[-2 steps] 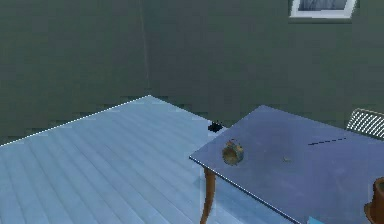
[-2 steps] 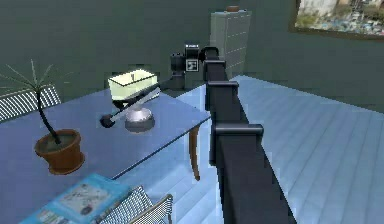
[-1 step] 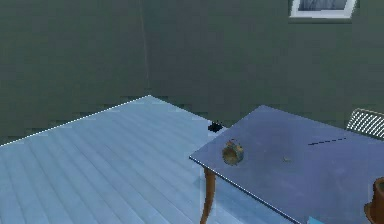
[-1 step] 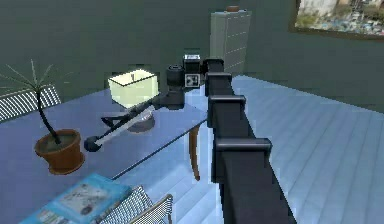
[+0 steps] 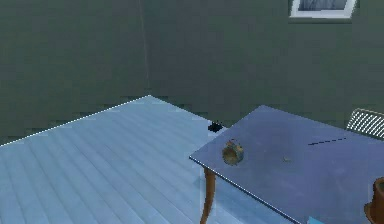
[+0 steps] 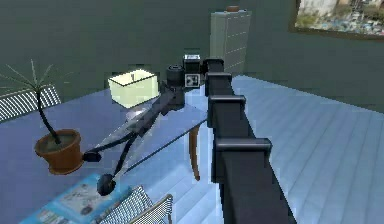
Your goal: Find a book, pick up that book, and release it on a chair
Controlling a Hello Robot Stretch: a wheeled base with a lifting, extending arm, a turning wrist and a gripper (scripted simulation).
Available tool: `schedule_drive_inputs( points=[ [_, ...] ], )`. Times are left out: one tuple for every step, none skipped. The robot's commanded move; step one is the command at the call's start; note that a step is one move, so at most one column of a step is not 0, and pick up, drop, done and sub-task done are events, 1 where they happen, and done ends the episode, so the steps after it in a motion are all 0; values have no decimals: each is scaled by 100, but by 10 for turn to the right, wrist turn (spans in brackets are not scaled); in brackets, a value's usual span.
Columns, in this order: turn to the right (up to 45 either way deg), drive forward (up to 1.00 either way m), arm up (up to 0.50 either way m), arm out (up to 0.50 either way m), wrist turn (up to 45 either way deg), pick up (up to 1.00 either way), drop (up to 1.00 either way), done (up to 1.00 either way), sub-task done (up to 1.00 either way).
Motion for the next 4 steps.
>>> schedule_drive_inputs(
  points=[
    [0,0,0,-32,0,0,0,0,0],
    [-300,0,0,0,0,0,0,0,0],
    [0,0,0,16,0,0,0,0,0],
    [0,0,0,0,450,0,0,0,0]
  ],
)
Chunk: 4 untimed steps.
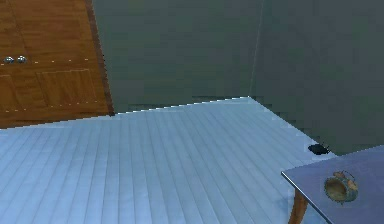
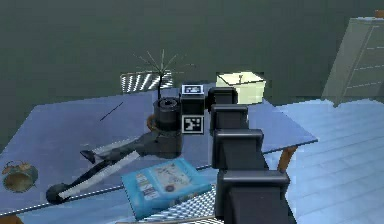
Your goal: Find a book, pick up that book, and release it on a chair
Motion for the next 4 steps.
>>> schedule_drive_inputs(
  points=[
    [0,0,0,0,330,0,0,0,0],
    [0,0,-32,0,0,0,0,0,0],
    [0,0,0,0,0,100,0,0,0],
    [0,0,10,0,0,0,0,0,0]
  ],
)
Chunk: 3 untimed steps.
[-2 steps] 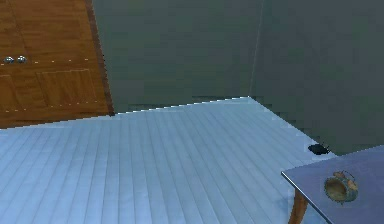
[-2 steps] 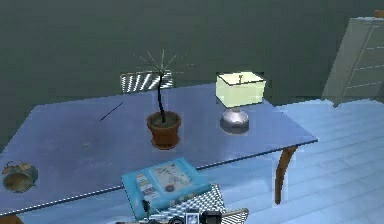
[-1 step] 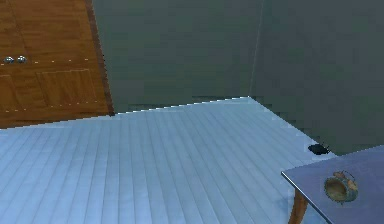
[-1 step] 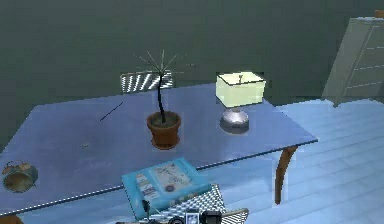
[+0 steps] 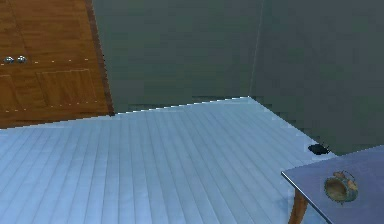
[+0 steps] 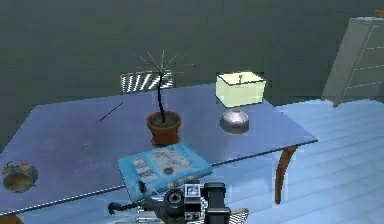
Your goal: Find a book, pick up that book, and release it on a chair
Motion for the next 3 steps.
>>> schedule_drive_inputs(
  points=[
    [0,0,22,0,0,0,0,0,0],
    [0,0,0,0,-450,0,0,0,0],
    [0,0,0,0,-330,0,0,0,0]
  ],
)
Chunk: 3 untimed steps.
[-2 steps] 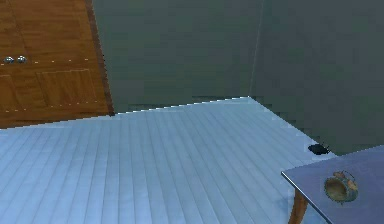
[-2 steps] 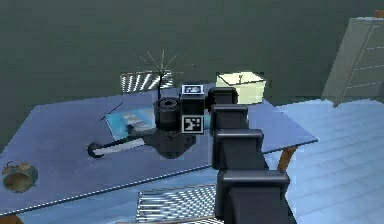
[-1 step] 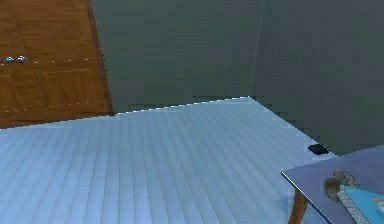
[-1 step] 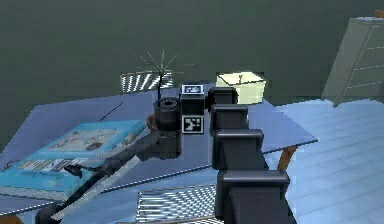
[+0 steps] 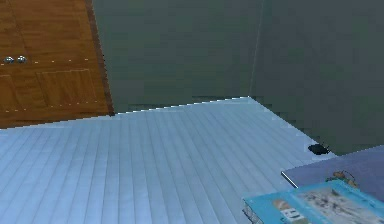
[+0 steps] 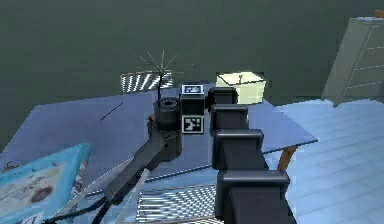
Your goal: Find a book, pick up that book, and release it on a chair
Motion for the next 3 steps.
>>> schedule_drive_inputs(
  points=[
    [0,0,0,-16,0,0,0,0,0],
    [360,0,0,0,0,0,0,0,0],
    [30,0,0,0,0,0,0,0,0]
  ],
)
